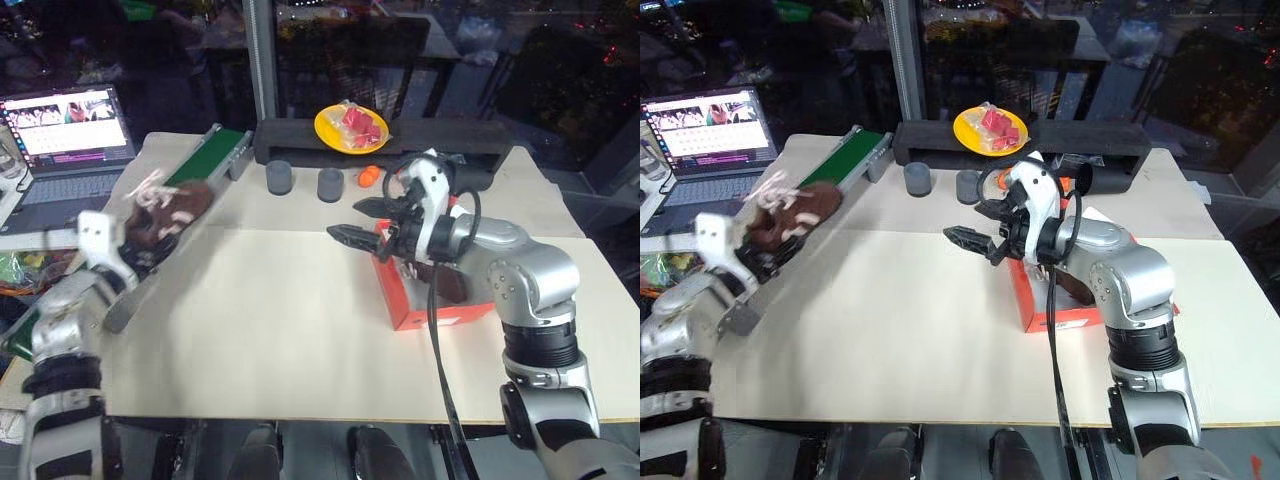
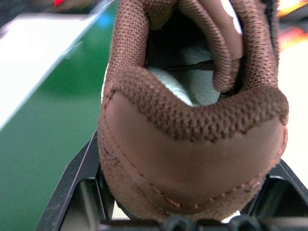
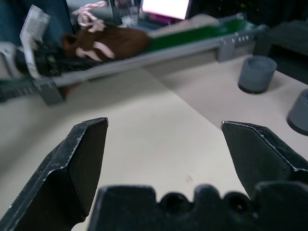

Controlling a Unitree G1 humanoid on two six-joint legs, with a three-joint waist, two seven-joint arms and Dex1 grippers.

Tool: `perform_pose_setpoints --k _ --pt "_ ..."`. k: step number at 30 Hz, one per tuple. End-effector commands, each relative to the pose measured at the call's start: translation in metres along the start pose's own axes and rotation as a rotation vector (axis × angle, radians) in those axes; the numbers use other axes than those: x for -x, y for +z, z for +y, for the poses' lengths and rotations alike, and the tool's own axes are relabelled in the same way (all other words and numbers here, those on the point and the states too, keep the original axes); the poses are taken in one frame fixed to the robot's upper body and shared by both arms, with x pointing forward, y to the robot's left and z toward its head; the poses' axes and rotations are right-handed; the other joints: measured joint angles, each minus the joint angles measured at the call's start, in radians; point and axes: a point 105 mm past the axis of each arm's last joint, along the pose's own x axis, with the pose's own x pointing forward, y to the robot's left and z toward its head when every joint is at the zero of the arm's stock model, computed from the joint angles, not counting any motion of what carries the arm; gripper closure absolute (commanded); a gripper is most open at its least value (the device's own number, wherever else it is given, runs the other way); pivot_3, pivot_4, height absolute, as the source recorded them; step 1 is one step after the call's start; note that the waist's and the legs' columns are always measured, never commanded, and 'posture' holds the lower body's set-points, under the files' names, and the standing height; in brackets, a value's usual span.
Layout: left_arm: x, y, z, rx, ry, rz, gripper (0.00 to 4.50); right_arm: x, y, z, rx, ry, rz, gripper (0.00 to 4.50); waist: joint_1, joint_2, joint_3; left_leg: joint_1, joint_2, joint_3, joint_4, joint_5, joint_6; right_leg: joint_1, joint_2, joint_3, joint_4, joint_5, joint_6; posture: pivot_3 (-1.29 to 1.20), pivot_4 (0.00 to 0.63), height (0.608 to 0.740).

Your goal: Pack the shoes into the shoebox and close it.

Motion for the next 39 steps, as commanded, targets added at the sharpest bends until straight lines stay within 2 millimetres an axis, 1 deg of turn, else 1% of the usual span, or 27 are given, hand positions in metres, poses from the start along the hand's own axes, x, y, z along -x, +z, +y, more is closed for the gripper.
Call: perform_pose_setpoints --k 1,2,3,5,6,7,9,11,13,15,17,20,23,25,26,27,28,29,32,34,35,39 --pt "-0.025 0.046 -0.048 -0.038 -0.129 -0.115 1.91 0.008 0.013 -0.018 -0.217 -0.074 -0.079 0.0 -0.005 0.0 0.0 0.0 0.0 0.0 0.0 0.0 0.0 0.0 0.0 0.0 0.0 0.0 0.0 0.0 0.15 0.74" --pt "-0.03 0.051 -0.059 -0.041 -0.153 -0.127 1.91 0.008 0.009 -0.023 -0.274 -0.104 -0.07 0.0 -0.006 0.0 0.0 0.0 0.0 0.0 0.0 0.0 0.0 0.0 0.0 0.0 0.0 0.0 0.0 0.0 0.15 0.74" --pt "-0.039 0.058 -0.074 -0.044 -0.187 -0.14 1.91 0.009 0.008 -0.026 -0.335 -0.113 -0.098 0.0 -0.007 0.0 0.0 0.0 0.0 0.0 0.0 0.0 0.0 0.0 0.0 0.0 0.001 0.0 0.0 0.0 0.15 0.74" --pt "-0.051 0.068 -0.103 -0.025 -0.256 -0.158 1.91 0.01 0.018 -0.026 -0.424 -0.095 -0.195 0.0 -0.009 0.0 0.0 0.001 0.0 0.0 0.0 0.0 0.0 0.0 0.0 0.0 0.001 0.0 0.0 0.0 0.15 0.74" --pt "-0.055 0.071 -0.113 -0.013 -0.284 -0.163 1.91 0.01 0.022 -0.026 -0.454 -0.092 -0.229 0.0 -0.012 0.0 0.0 0.0 0.0 0.0 0.0 0.0 0.0 0.0 0.0 0.0 0.001 0.0 0.0 0.0 0.15 0.74" --pt "-0.058 0.068 -0.126 0.025 -0.322 -0.148 1.91 0.01 0.02 -0.027 -0.454 -0.107 -0.219 0.0 -0.014 0.0 0.0 0.0 0.0 0.0 0.0 0.0 0.0 -0.001 0.0 0.0 0.002 0.0 0.0 0.0 0.15 0.74" --pt "-0.063 0.059 -0.15 0.094 -0.386 -0.112 1.91 0.011 0.008 -0.032 -0.441 -0.167 -0.171 0.0 -0.019 0.0 0.0 0.0 -0.001 0.0 0.0 0.0 0.0 0.0 0.0 0.001 0.001 0.0 0.0 0.0 0.15 0.74" --pt "-0.061 0.05 -0.173 0.08 -0.462 -0.077 1.91 0.014 0.006 -0.038 -0.483 -0.193 -0.199 0.0 -0.023 0.0 0.0 0.0 -0.001 0.0 0.0 0.0 0.0 0.0 0.0 0.001 0.001 0.0 0.0 0.0 0.15 0.74" --pt "-0.06 0.048 -0.184 0.119 -0.486 -0.066 1.91 0.019 0.008 -0.044 -0.508 -0.224 -0.237 0.0 -0.027 0.0 0.0 0.0 -0.001 0.0 -0.001 0.0 0.0 0.0 0.0 0.001 0.001 0.0 0.0 0.0 0.15 0.74" --pt "-0.055 0.043 -0.191 0.115 -0.497 -0.047 1.91 0.027 0.009 -0.057 -0.517 -0.298 -0.267 0.0 -0.032 0.0 0.0 0.0 -0.001 0.0 -0.001 0.0 0.0 -0.001 0.001 0.001 0.002 0.0 0.0 0.0 0.15 0.74" --pt "-0.048 0.038 -0.197 0.113 -0.518 -0.027 1.91 0.033 0.01 -0.063 -0.529 -0.335 -0.295 0.0 -0.037 0.001 0.0 0.001 -0.001 0.0 0.0 0.0 0.001 -0.001 0.001 0.001 0.002 0.0 0.0 0.0 0.15 0.74" --pt "-0.042 0.035 -0.202 0.144 -0.522 -0.014 1.91 0.039 0.015 -0.067 -0.544 -0.351 -0.339 0.0 -0.039 0.001 0.0 0.001 -0.001 0.0 0.0 0.0 0.0 0.0 0.001 0.001 0.002 0.0 0.0 0.0 0.15 0.74" --pt "-0.039 0.036 -0.21 0.159 -0.543 -0.011 1.91 0.04 0.019 -0.068 -0.551 -0.358 -0.371 0.0 -0.027 0.001 0.0 0.0 -0.001 -0.001 0.0 0.0 0.0 0.0 0.0 0.001 0.001 0.0 0.001 0.0 0.15 0.74" --pt "-0.04 0.038 -0.213 0.162 -0.546 -0.014 1.91 0.04 0.022 -0.068 -0.562 -0.359 -0.393 0.52 -0.024 0.001 0.0 0.0 -0.001 0.0 0.0 0.0 0.001 0.0 0.0 0.001 0.001 0.0 0.001 0.0 0.15 0.74" --pt "-0.041 0.04 -0.213 0.165 -0.545 -0.016 1.91 0.039 0.024 -0.067 -0.564 -0.354 -0.402 0.7 -0.024 0.001 0.0 0.0 -0.001 0.0 0.0 0.0 0.0 0.0 0.0 0.001 0.001 0.0 0.001 0.0 0.15 0.74" --pt "-0.042 0.041 -0.213 0.166 -0.543 -0.019 1.91 0.038 0.025 -0.066 -0.564 -0.349 -0.407 1.0 -0.025 0.001 0.0 0.0 -0.001 0.0 0.0 0.0 0.0 0.0 0.001 0.001 0.001 0.0 0.001 0.0 0.15 0.74" --pt "-0.042 0.043 -0.213 0.169 -0.542 -0.022 1.91 0.037 0.026 -0.066 -0.564 -0.346 -0.412 1.44 -0.026 0.001 0.0 0.001 -0.001 0.0 0.0 0.0 0.001 0.0 0.001 0.001 0.001 0.0 0.001 0.0 0.15 0.74" --pt "-0.043 0.044 -0.213 0.173 -0.539 -0.026 1.91 0.037 0.028 -0.065 -0.564 -0.339 -0.418 1.69 -0.026 0.001 0.0 0.001 -0.001 0.0 0.0 0.0 0.001 0.0 0.001 0.001 0.001 0.0 0.001 0.0 0.15 0.74" --pt "-0.045 0.046 -0.211 0.176 -0.532 -0.028 1.91 0.034 0.032 -0.062 -0.564 -0.327 -0.429 2.77 -0.025 0.001 0.0 0.001 -0.001 0.0 0.0 0.0 0.0 0.0 0.001 0.001 0.001 0.0 0.001 0.0 0.15 0.74" --pt "-0.045 0.046 -0.21 0.174 -0.53 -0.027 1.91 0.034 0.034 -0.061 -0.565 -0.324 -0.433 3.16 -0.024 0.001 0.0 0.001 -0.001 0.0 0.0 0.0 0.001 0.0 0.001 0.001 0.0 0.0 0.001 0.0 0.15 0.74" --pt "-0.045 0.046 -0.21 0.173 -0.529 -0.027 1.91 0.034 0.034 -0.06 -0.565 -0.323 -0.435 3.27 -0.023 0.001 0.0 0.0 -0.001 0.0 0.0 0.0 0.001 0.0 0.001 0.001 0.0 0.0 0.001 0.0 0.15 0.74" --pt "-0.046 0.046 -0.208 0.164 -0.526 -0.025 1.91 0.034 0.036 -0.061 -0.567 -0.327 -0.439 3.43 -0.023 0.001 0.0 0.0 -0.001 0.0 0.0 0.0 0.001 0.0 0.001 0.001 0.0 0.0 0.001 0.0 0.15 0.74"
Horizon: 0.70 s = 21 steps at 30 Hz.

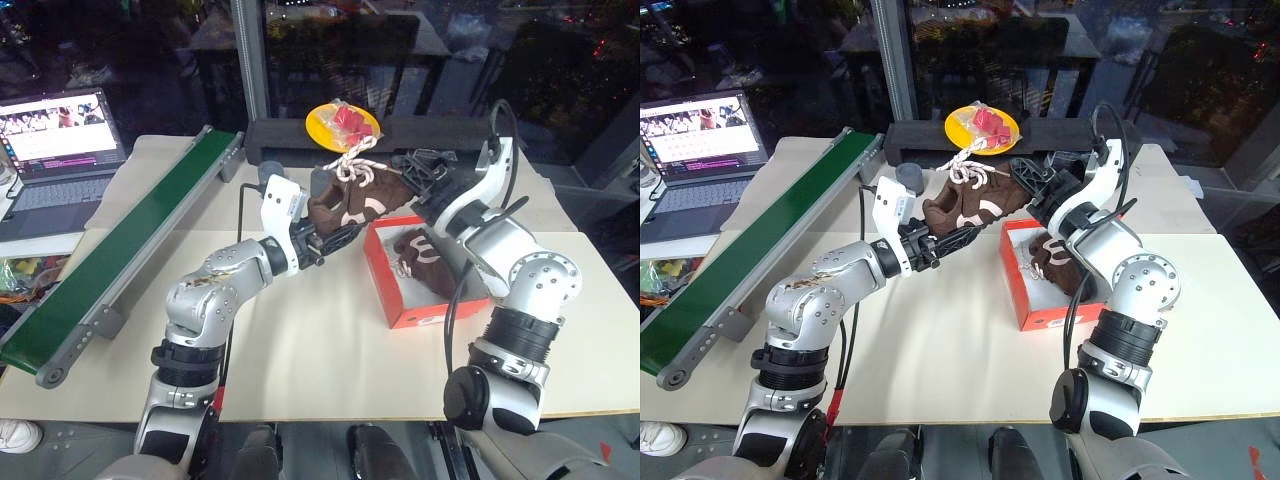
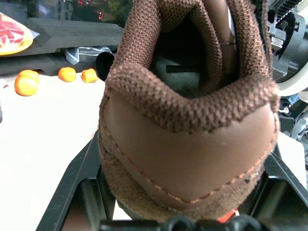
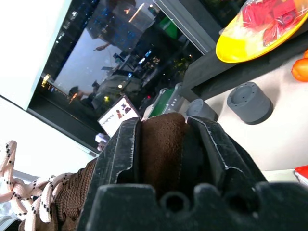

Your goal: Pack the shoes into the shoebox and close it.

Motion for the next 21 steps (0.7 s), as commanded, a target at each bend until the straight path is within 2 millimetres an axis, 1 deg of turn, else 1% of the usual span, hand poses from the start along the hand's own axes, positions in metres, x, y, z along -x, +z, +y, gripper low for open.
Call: perform_pose_setpoints --k 1,2,4,6,7,8,9,12,15,16,18,20,21 --pt "0.0 0.021 -0.008 -0.035 -0.045 -0.069 1.91 -0.001 0.014 0.019 0.012 0.072 -0.05 3.46 0.0 0.0 0.0 0.0 0.0 0.0 0.0 0.0 0.0 0.0 0.0 0.0 0.0 0.0 0.0 0.0 0.15 0.74" --pt "0.0 0.022 -0.007 -0.031 -0.041 -0.07 1.91 -0.001 0.015 0.018 0.011 0.069 -0.052 3.47 0.0 0.0 0.0 0.0 0.0 0.0 0.0 0.0 0.0 0.0 0.0 0.0 0.0 0.0 0.0 0.0 0.15 0.74" --pt "0.005 0.022 0.002 0.02 -0.021 -0.078 1.91 -0.002 0.021 0.013 0.046 0.027 -0.059 3.48 -0.001 0.0 0.0 0.0 0.0 0.0 0.0 0.0 0.0 0.0 0.0 0.0 0.0 0.0 0.0 0.0 0.15 0.74" --pt "0.01 0.024 0.004 0.059 -0.033 -0.083 0.95 0.0 0.034 0.007 0.098 -0.014 -0.092 3.48 -0.001 0.0 0.0 0.0 0.0 0.0 0.0 0.0 0.0 0.0 0.0 0.0 0.0 0.0 0.0 0.0 0.15 0.74" --pt "0.011 0.025 0.004 0.062 -0.037 -0.081 0.73 0.0 0.039 0.006 0.114 -0.024 -0.105 3.48 0.0 0.001 0.0 0.0 0.0 0.0 0.0 0.0 0.0 0.0 0.0 0.0 0.0 0.0 0.0 0.0 0.15 0.74" --pt "0.013 0.024 0.007 0.053 -0.017 -0.073 0.26 0.0 0.048 0.005 0.137 -0.034 -0.125 3.48 0.001 0.001 0.0 0.0 0.0 0.0 0.0 0.0 0.0 0.0 0.0 0.0 0.0 0.0 0.0 0.0 0.15 0.74" --pt "0.014 0.023 0.009 0.045 -0.001 -0.067 0.02 0.001 0.053 0.005 0.151 -0.039 -0.136 3.48 0.001 0.001 0.001 0.0 0.0 0.0 0.0 0.0 0.0 0.0 0.0 0.0 -0.001 0.0 0.0 0.0 0.15 0.74" --pt "0.024 0.024 0.022 0.052 0.054 -0.075 0.02 0.005 0.088 0.005 0.24 -0.071 -0.207 3.48 0.003 0.002 0.001 0.0 0.0 0.0 0.0 0.0 0.0 0.0 0.0 0.0 -0.002 0.0 0.0 0.0 0.15 0.74" --pt "0.033 0.022 0.032 0.029 0.102 -0.063 0.02 0.01 0.109 0.007 0.35 -0.094 -0.218 3.48 0.002 0.003 0.002 -0.001 0.0 0.0 -0.001 0.0 0.0 0.0 0.0 0.0 -0.003 0.0 0.0 0.0 0.15 0.74" --pt "0.035 0.021 0.035 0.025 0.115 -0.06 0.02 0.012 0.114 0.007 0.386 -0.099 -0.212 3.48 0.002 0.003 0.002 -0.001 0.0 0.0 -0.002 0.0 0.0 0.0 0.0 0.0 -0.003 0.0 0.0 0.0 0.15 0.74" --pt "0.04 0.02 0.04 0.007 0.137 -0.051 0.02 0.014 0.117 0.005 0.514 -0.13 -0.157 3.48 0.002 0.003 0.002 -0.001 0.0 0.0 -0.003 0.0 0.0 0.0 0.0 0.0 -0.004 0.0 0.0 0.0 0.15 0.74" --pt "0.043 0.019 0.044 -0.012 0.154 -0.043 0.02 0.016 0.112 -0.001 0.628 -0.153 -0.061 3.48 0.001 0.003 0.002 -0.001 0.0 0.001 -0.004 0.0 0.0 0.0 0.0 0.0 -0.005 0.0 0.0 0.0 0.15 0.74" --pt "0.044 0.02 0.046 -0.027 0.163 -0.04 0.02 0.017 0.104 -0.007 0.686 -0.164 0.021 3.48 0.001 0.003 0.002 -0.001 0.0 0.001 -0.003 0.0 0.0 -0.001 0.0 0.0 -0.005 0.0 0.0 0.0 0.15 0.74"
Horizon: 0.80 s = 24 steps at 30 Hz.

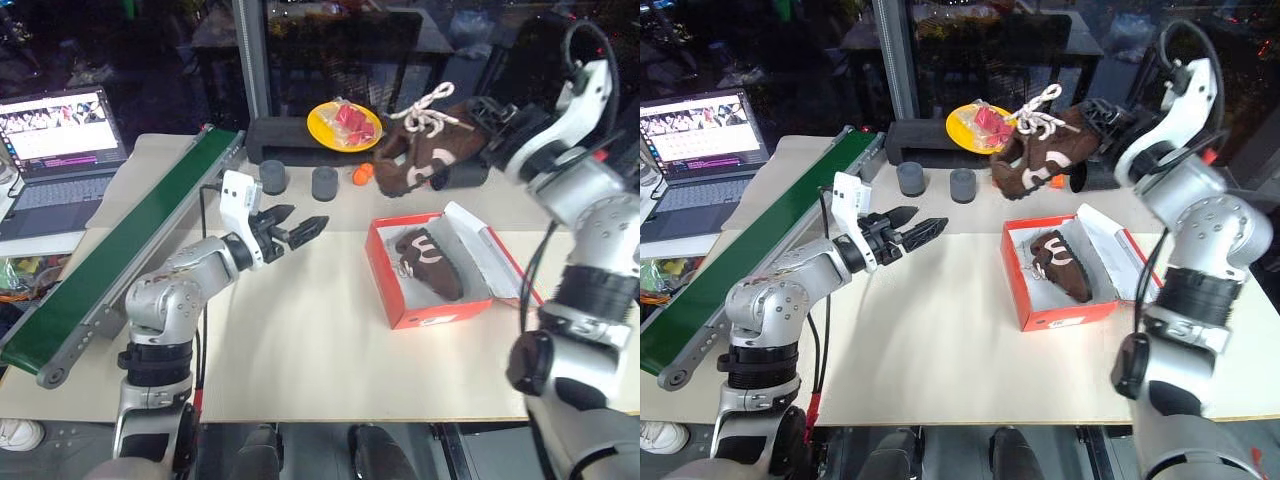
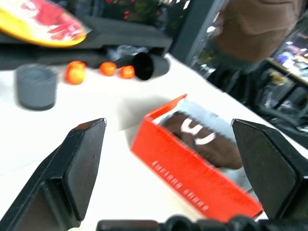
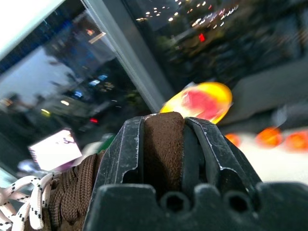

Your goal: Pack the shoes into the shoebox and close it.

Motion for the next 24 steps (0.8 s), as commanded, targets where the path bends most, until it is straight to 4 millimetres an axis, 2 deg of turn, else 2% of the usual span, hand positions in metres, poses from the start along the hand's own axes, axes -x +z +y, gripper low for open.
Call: perform_pose_setpoints --k 1,3,9,11,16,21,24 --pt "0.005 0.014 0.003 -0.073 0.016 -0.043 0.02 0.005 -0.013 0.002 0.233 0.062 0.164 3.48 -0.001 0.0 0.0 0.0 0.0 0.0 0.0 0.0 0.0 0.0 0.0 0.0 0.0 0.0 0.0 0.0 0.15 0.74" --pt "0.005 0.016 0.004 -0.092 0.019 -0.047 0.02 0.013 -0.04 -0.002 0.299 0.094 0.3 3.48 0.001 0.0 0.0 0.0 0.0 0.0 0.0 0.0 0.0 0.0 0.0 0.0 0.0 0.0 0.0 0.0 0.15 0.74" --pt "0.005 0.017 0.001 -0.134 0.015 -0.041 0.02 0.026 -0.085 -0.019 0.331 0.094 0.444 3.48 0.0 0.001 0.001 0.0 0.0 0.0 0.001 0.0 0.0 0.0 0.0 0.0 0.0 0.0 0.0 0.0 0.15 0.74" --pt "0.005 0.017 0.0 -0.135 0.014 -0.041 0.02 0.028 -0.093 -0.022 0.361 0.094 0.473 3.48 0.001 0.001 0.001 0.0 0.0 0.0 0.001 0.0 0.0 0.0 0.0 0.0 0.0 0.0 0.0 0.0 0.15 0.74" --pt "0.004 0.021 0.001 -0.156 0.017 -0.044 0.02 0.029 -0.11 -0.01 0.367 0.16 0.513 3.48 -0.001 0.001 0.001 0.0 0.0 0.0 0.001 0.0 0.0 0.0 0.0 0.0 0.0 0.0 0.0 0.0 0.15 0.74" --pt "0.003 0.022 0.0 -0.161 0.023 -0.051 0.02 0.027 -0.12 -0.013 0.422 0.184 0.561 3.48 0.001 0.001 0.001 0.0 0.0 0.0 0.002 0.0 0.0 0.001 0.0 0.0 0.0 0.0 0.0 0.0 0.15 0.74" --pt "0.003 0.023 -0.001 -0.17 0.024 -0.054 0.02 0.028 -0.143 -0.015 0.482 0.239 0.654 3.48 0.001 0.001 0.001 0.0 0.0 0.0 0.002 0.0 0.0 0.001 0.0 0.0 0.0 0.0 0.0 0.0 0.15 0.74"
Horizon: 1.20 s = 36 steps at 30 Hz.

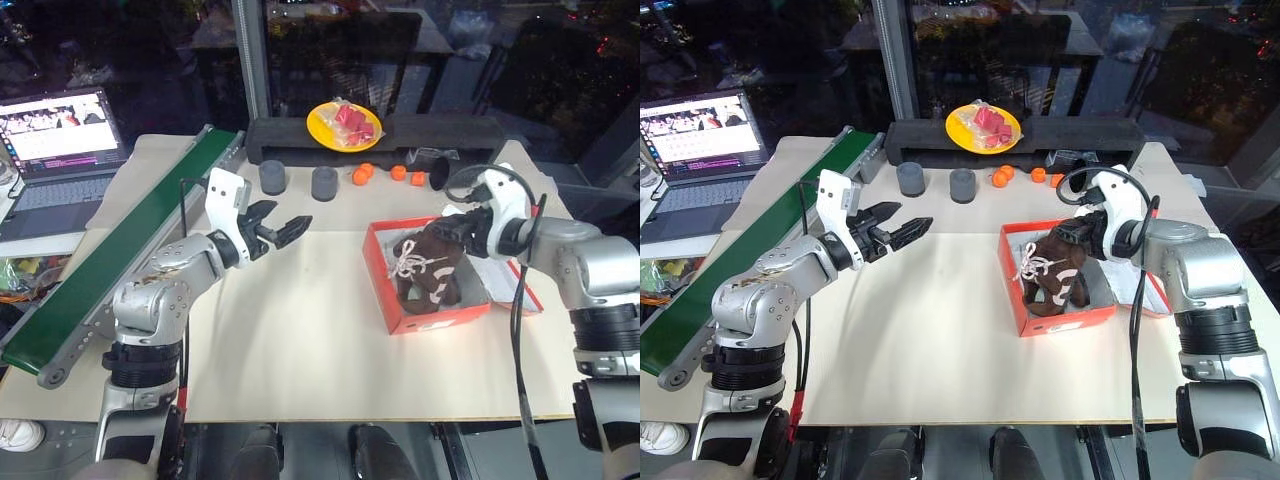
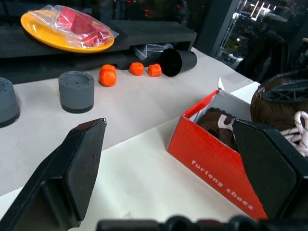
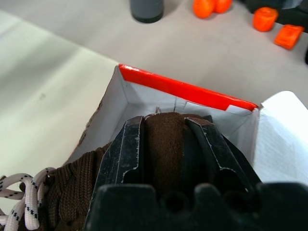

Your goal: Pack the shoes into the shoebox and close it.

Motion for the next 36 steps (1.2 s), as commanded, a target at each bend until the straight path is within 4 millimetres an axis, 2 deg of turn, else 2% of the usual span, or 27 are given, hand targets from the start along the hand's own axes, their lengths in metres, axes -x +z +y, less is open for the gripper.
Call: perform_pose_setpoints --k 1,8,12,15,19,25,29,31,32,33,35,36 --pt "-0.001 0.02 -0.008 -0.06 -0.02 -0.065 0.02 -0.016 -0.018 0.007 0.111 0.07 0.096 3.48 -0.001 0.0 0.0 0.0 0.0 0.0 0.0 0.0 0.0 0.0 0.0 0.0 0.0 0.0 0.0 0.0 0.15 0.74" --pt "0.003 0.022 -0.009 -0.068 0.015 -0.095 0.02 -0.045 -0.049 0.014 0.22 0.177 0.242 3.48 -0.002 0.0 0.0 0.001 0.0 0.0 0.0 0.0 0.0 0.001 0.0 0.0 0.0 0.0 0.0 0.0 0.15 0.74" --pt "0.009 0.019 -0.008 -0.062 0.045 -0.1 0.02 -0.062 -0.059 0.02 0.304 0.218 0.292 3.48 -0.001 -0.001 -0.001 0.002 0.0 0.0 0.0 0.0 0.0 0.001 0.0 0.0 0.0 0.0 0.0 0.0 0.15 0.74" --pt "0.011 0.017 -0.008 -0.063 0.061 -0.101 0.02 -0.075 -0.058 0.033 0.385 0.272 0.309 3.48 -0.002 -0.004 -0.002 0.005 0.0 0.0 0.001 0.0 0.0 0.005 0.0 0.0 0.001 0.0 0.0 0.0 0.15 0.74" --pt "0.01 0.017 -0.009 -0.06 0.067 -0.107 0.02 -0.085 -0.062 0.046 0.46 0.329 0.335 3.48 -0.003 -0.007 -0.004 0.016 0.0 -0.001 0.0 0.0 -0.001 0.017 0.0 -0.001 -0.001 -0.002 0.004 0.0 0.15 0.74" --pt "0.008 0.016 -0.009 -0.063 0.073 -0.109 0.02 -0.095 -0.093 0.073 0.57 0.455 0.435 3.48 -0.009 -0.009 -0.006 0.031 0.002 0.0 -0.004 -0.001 -0.001 0.032 0.001 -0.001 -0.01 -0.004 0.007 0.0 0.15 0.74" --pt "0.007 0.014 -0.011 -0.067 0.072 -0.105 0.02 -0.097 -0.109 0.081 0.594 0.494 0.475 3.48 0.003 -0.01 -0.007 0.032 0.002 -0.001 -0.005 -0.001 -0.002 0.034 0.001 -0.002 -0.01 -0.006 0.006 0.0 0.15 0.74" --pt "0.006 0.013 -0.012 -0.074 0.066 -0.1 0.0 -0.097 -0.117 0.085 0.598 0.51 0.497 2.6 0.007 -0.012 -0.008 0.031 0.001 -0.001 -0.005 -0.002 -0.004 0.034 0.0 -0.002 -0.01 -0.005 0.005 0.0 0.15 0.74" --pt "0.006 0.012 -0.013 -0.076 0.064 -0.098 0.0 -0.097 -0.121 0.086 0.592 0.512 0.505 2.42 0.008 -0.013 -0.008 0.031 0.001 -0.001 -0.005 -0.003 -0.004 0.034 0.0 -0.002 -0.011 -0.005 0.004 0.0 0.15 0.74" --pt "0.005 0.012 -0.013 -0.078 0.063 -0.098 0.0 -0.097 -0.124 0.086 0.584 0.509 0.511 1.96 0.008 -0.013 -0.009 0.031 0.001 -0.001 -0.004 -0.003 -0.004 0.034 0.0 -0.002 -0.011 -0.005 0.004 0.0 0.15 0.74" --pt "0.004 0.013 -0.014 -0.08 0.06 -0.098 0.0 -0.096 -0.126 0.083 0.575 0.498 0.518 1.4 0.008 -0.013 -0.009 0.031 0.001 -0.001 -0.004 -0.003 -0.005 0.034 0.0 -0.002 -0.011 -0.005 0.004 0.0 0.15 0.74" --pt "0.003 0.013 -0.014 -0.082 0.058 -0.097 0.0 -0.096 -0.127 0.081 0.57 0.491 0.518 0.98 0.007 -0.013 -0.009 0.032 0.001 -0.001 -0.005 -0.003 -0.005 0.034 0.0 -0.002 -0.011 -0.005 0.004 0.0 0.15 0.74"
